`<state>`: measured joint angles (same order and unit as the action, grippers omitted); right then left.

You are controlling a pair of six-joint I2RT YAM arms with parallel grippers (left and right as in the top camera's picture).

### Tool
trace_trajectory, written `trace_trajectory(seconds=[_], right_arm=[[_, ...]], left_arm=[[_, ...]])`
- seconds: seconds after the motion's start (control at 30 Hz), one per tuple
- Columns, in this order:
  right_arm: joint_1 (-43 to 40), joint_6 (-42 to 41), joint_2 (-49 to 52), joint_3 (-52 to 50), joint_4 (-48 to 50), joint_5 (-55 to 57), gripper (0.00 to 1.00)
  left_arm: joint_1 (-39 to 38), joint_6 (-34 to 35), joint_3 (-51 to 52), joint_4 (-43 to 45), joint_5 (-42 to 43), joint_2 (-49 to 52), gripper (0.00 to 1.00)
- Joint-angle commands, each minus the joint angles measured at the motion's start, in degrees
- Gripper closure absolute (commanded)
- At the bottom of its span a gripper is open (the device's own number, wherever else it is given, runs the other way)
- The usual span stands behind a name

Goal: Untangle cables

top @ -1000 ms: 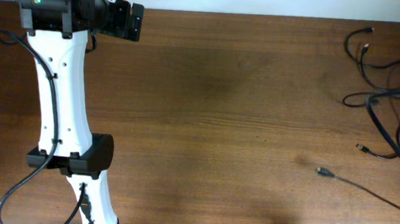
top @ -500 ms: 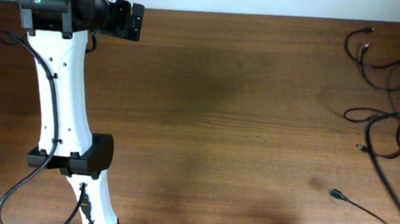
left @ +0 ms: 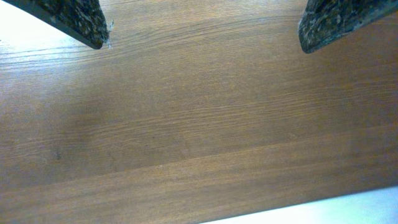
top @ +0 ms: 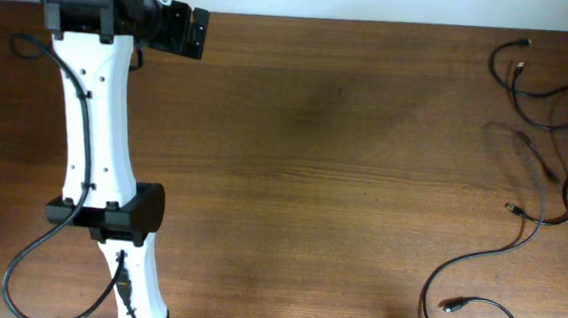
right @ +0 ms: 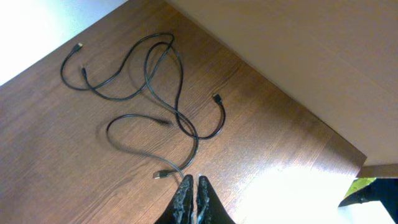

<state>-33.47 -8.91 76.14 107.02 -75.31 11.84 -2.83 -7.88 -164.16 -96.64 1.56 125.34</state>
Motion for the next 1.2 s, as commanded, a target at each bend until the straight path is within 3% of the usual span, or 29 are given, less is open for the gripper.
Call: trace_trajectory(seconds=[0.0, 0.07, 0.1, 0.13, 0.27, 0.47, 0.77, 0.83, 0.97, 1.17], right_arm=[[-1.2, 0.6, -0.2, 0.4, 0.3, -3.1, 0.96], [-1.0, 0.5, -0.2, 0.3, -0.1, -5.6, 0.94], [-1.0, 0.5, -0.2, 0.3, -0.4, -7.7, 0.76], [-1.0, 0.5, -0.2, 0.2, -0.7, -9.9, 0.65], [0.1, 3.1, 0.0, -2.2, -1.4, -18.8, 0.32], [8.8, 4.0, 0.0, -10.9, 0.2, -18.7, 0.31], [18.4, 4.0, 0.2, -30.6, 16.4, -12.8, 0.15], [18.5, 4.0, 0.6, -35.4, 22.0, -12.5, 0.00], [18.5, 4.0, 4.9, -41.2, 30.0, -12.5, 0.01], [18.4, 4.2, 16.2, -41.2, 37.7, -10.5, 0.01]], left_arm=[[-0.2, -1.0, -1.0, 0.1, 0.6, 0.1, 0.00], [-0.2, -1.0, -1.0, -0.1, 0.6, 0.1, 0.01], [-0.2, -1.0, -1.0, -0.1, 0.6, 0.1, 0.01], [-0.2, -0.9, -1.0, -0.1, 0.7, 0.1, 0.01], [-1.1, -0.9, -1.0, -0.1, 0.8, 0.0, 0.01], [-4.5, -1.0, -1.0, 0.5, 0.6, -0.1, 0.01], [-5.9, -1.0, -1.0, 1.4, 0.6, -0.2, 0.01], [-5.9, -1.0, -1.0, 1.4, 0.6, -0.2, 0.01], [-5.9, -1.0, -1.0, 1.4, 0.6, -0.2, 0.01], [-5.9, -1.0, -1.0, 0.8, 0.6, -0.3, 0.01]])
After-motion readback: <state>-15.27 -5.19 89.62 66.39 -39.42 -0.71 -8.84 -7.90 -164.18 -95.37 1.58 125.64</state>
